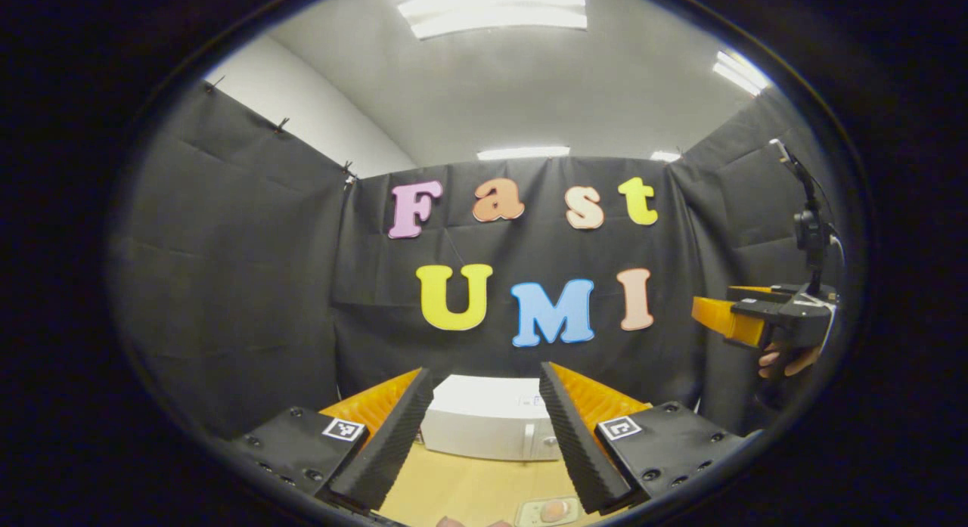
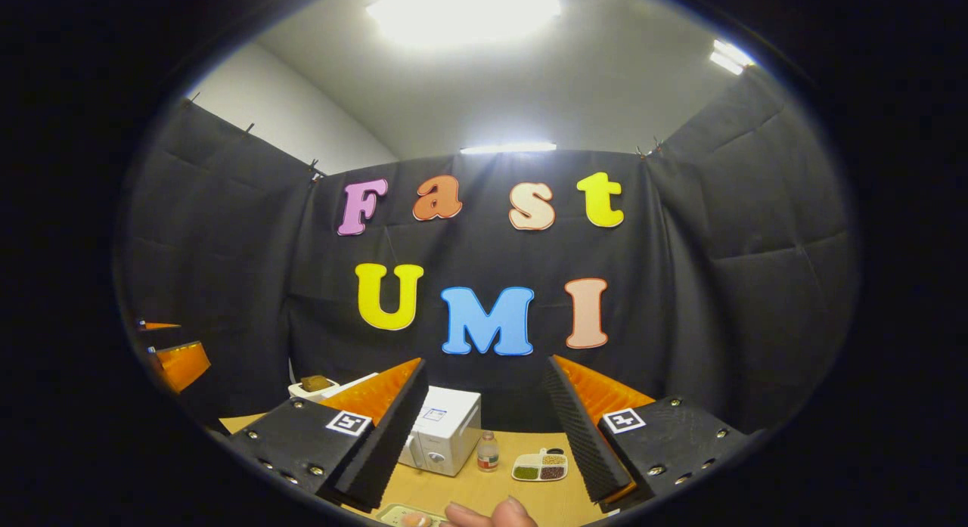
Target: Open the microwave oven with the left hand, put the food in, and close the microwave oven.
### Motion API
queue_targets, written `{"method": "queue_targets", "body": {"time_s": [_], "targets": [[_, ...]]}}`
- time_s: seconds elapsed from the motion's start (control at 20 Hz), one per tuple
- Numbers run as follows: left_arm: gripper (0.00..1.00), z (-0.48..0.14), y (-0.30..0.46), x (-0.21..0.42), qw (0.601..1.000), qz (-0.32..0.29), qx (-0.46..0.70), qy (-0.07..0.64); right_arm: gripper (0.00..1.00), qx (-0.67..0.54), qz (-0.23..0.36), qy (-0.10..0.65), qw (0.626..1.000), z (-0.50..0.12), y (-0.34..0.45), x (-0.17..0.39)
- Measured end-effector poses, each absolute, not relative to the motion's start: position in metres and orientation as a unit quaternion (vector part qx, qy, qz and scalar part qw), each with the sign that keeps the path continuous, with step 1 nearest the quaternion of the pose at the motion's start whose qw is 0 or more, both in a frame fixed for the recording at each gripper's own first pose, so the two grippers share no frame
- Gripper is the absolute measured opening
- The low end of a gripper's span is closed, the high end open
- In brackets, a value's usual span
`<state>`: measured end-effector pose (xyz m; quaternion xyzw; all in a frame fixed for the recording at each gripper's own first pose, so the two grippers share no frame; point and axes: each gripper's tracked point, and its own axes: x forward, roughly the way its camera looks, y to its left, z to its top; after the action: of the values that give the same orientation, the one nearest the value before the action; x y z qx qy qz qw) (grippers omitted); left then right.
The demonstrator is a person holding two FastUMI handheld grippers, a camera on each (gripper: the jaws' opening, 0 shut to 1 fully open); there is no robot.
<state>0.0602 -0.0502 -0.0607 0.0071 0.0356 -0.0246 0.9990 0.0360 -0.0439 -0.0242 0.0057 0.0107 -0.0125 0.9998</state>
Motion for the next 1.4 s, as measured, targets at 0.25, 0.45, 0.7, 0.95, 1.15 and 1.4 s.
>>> {"method": "queue_targets", "body": {"time_s": [0.25,0.45,0.7,0.95,1.15,1.4], "targets": [[0.94,-0.095,-0.049,0.121,0.998,-0.046,0.006,0.036,0.95,0.01,-0.052,0.029,0.998,-0.035,-0.052,0.06],[0.94,-0.12,-0.058,0.163,0.995,-0.089,0.028,0.024,0.95,0.008,-0.079,0.026,0.997,-0.035,-0.047,0.079],[0.94,-0.195,-0.082,0.209,0.986,-0.149,0.036,0.059,0.95,-0.015,-0.128,0.059,0.99,-0.052,-0.051,0.092],[0.94,-0.257,-0.104,0.243,0.978,-0.187,0.028,0.083,0.95,-0.05,-0.176,0.089,0.979,-0.071,-0.06,0.091],[0.94,-0.322,-0.118,0.261,0.97,-0.208,0.018,0.123,0.95,-0.055,-0.203,0.111,0.971,-0.079,-0.061,0.092],[0.94,-0.388,-0.135,0.288,0.96,-0.23,0.03,0.156,0.95,-0.092,-0.243,0.129,0.957,-0.085,-0.075,0.084]]}}
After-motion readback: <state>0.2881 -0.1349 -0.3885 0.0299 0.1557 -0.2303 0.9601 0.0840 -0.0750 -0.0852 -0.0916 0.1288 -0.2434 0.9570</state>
